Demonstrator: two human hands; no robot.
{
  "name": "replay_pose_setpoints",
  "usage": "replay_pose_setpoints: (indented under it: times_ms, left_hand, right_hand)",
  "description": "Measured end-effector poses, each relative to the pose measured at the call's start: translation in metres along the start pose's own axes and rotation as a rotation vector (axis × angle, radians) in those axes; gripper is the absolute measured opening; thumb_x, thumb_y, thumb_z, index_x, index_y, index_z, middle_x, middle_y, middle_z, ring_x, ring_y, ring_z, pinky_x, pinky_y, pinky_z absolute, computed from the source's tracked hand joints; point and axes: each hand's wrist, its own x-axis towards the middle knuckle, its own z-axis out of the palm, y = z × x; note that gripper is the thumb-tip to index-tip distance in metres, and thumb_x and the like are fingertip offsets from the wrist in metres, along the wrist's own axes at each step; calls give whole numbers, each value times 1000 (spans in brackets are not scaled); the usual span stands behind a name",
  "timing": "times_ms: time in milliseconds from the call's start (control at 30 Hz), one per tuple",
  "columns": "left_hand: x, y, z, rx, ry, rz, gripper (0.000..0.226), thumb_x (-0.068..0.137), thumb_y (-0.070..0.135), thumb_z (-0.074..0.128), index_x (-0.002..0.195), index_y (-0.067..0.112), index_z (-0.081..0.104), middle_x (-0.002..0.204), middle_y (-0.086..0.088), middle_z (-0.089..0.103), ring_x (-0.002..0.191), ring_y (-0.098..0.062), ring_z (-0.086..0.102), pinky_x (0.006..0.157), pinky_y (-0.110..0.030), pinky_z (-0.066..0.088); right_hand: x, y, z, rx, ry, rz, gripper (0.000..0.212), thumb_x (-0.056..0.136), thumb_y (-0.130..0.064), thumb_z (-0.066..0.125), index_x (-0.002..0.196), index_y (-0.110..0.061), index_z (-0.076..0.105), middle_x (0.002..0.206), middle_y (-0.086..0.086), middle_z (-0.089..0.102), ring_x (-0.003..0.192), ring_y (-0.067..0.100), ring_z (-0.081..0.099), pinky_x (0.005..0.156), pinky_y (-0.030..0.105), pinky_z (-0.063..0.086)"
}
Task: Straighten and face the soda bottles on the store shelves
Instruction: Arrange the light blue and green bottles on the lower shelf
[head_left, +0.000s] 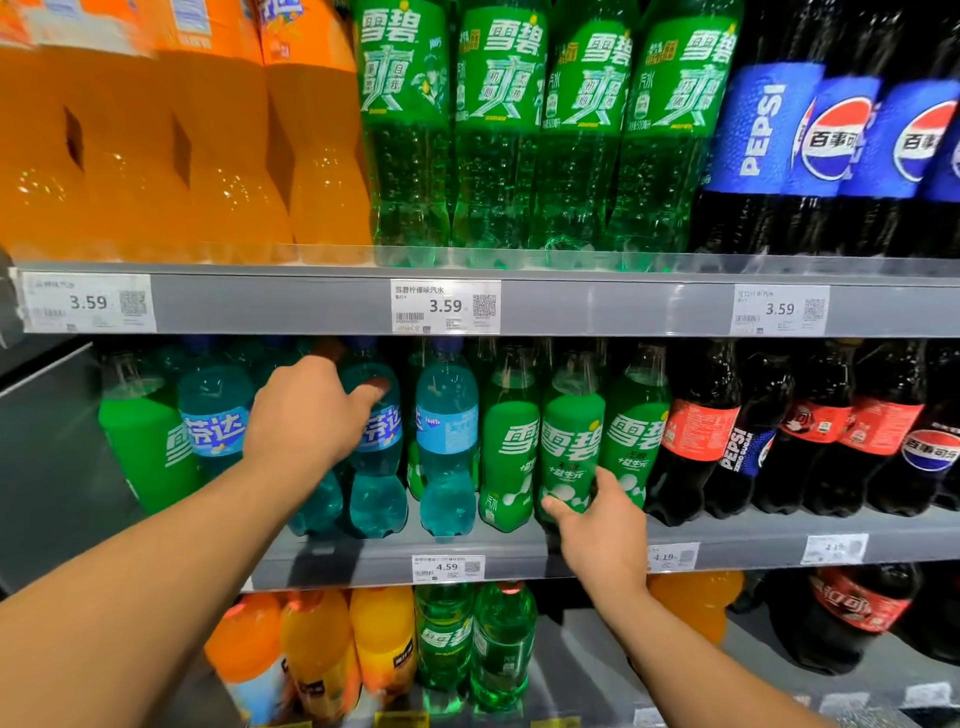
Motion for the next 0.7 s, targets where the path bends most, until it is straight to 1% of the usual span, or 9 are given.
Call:
replay_pose_setpoints:
  times_ms: [100,167,233,333,400,467,533,633,700]
  left_hand:
    - [0,0,0,-7,-1,-6,45,87,49,62,82,4,55,70,-12,50,68,-33,48,63,-36,41]
    - [0,0,0,-4,-6,-5,43,88,48,62,82,5,56,70,-11,49,68,-33,46,64,-36,40]
    - [0,0,0,3,-12,-5,44,89,47,61,78,5,53,66,-10,46,68,-33,46,64,-36,39]
    - [1,-1,0,8,-18,-4,44,90,45,60,74,6,49,65,-9,45,69,-34,46,64,-36,39]
    - [2,-2,0,20,-27,4,44,90,44,60,71,6,48,68,-12,48,69,-35,48,64,-36,39]
    - [4,-4,0,52,-36,13,42,91,43,59,74,6,50,70,-13,50,69,-35,48,63,-35,39]
    - [5,-5,0,71,-41,28,40,92,42,57,78,5,51,72,-14,51,69,-34,47,63,-35,39]
    - [5,-6,0,79,-31,51,40,93,43,55,80,6,53,74,-17,53,69,-34,46,64,-35,39]
    - [5,-9,2,93,-27,71,43,93,46,54,87,4,57,78,-20,58,69,-34,45,64,-35,39]
  right_hand:
    - [3,0,1,-18,-6,19,57,79,-37,79,126,-13,56,111,3,71,100,24,65,85,37,56]
    - [6,0,2,-33,-24,30,50,81,-35,78,120,-12,58,106,3,71,96,25,66,82,36,56]
    - [6,1,3,-43,-22,22,49,80,-35,79,119,-12,58,107,4,70,97,25,65,82,36,56]
    - [2,2,5,-71,12,19,62,81,-39,78,132,-11,55,125,9,59,111,27,59,92,37,52]
    - [-3,2,5,-77,37,23,72,84,-39,76,143,-9,46,133,11,49,119,27,53,97,34,46]
    - [-7,1,4,-86,59,-5,73,86,-37,73,146,-9,43,130,11,49,116,25,54,95,31,44]
    - [-7,1,3,-91,57,-15,68,88,-36,72,145,-10,45,126,10,52,110,23,55,90,29,44]
    - [-6,2,4,-118,31,-23,60,89,-37,69,139,-10,49,129,11,50,110,25,56,91,31,47]
    - [-6,2,5,-166,21,-31,55,91,-39,66,135,-11,50,132,11,47,106,26,59,87,35,50]
